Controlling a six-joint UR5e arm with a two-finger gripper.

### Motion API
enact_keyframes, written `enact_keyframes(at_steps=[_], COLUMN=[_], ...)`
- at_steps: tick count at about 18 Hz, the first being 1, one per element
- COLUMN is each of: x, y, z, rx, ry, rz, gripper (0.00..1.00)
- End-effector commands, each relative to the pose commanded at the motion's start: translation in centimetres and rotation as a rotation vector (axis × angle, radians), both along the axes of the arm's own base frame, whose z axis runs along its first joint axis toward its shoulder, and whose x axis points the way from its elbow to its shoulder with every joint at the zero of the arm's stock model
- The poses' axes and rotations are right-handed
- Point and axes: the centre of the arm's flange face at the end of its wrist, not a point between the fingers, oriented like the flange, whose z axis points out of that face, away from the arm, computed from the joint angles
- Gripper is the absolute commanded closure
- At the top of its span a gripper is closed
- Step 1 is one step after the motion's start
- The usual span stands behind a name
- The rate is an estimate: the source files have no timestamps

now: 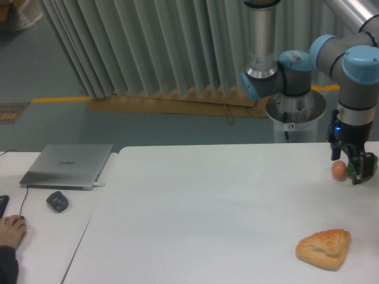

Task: Place the bread in the basket
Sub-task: 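Open the gripper and lift it away from the brown egg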

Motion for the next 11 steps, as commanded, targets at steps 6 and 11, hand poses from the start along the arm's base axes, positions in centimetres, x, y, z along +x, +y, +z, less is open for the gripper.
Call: enact_keyframes(at_steps=[6,11], x=[0.0,0.2], y=[0.5,1.1], z=[0.2,-0.1], rx=[0.014,0.037], ry=[0.008,0.039], rz=[0.064,0.055], gripper=[0.00,0.00])
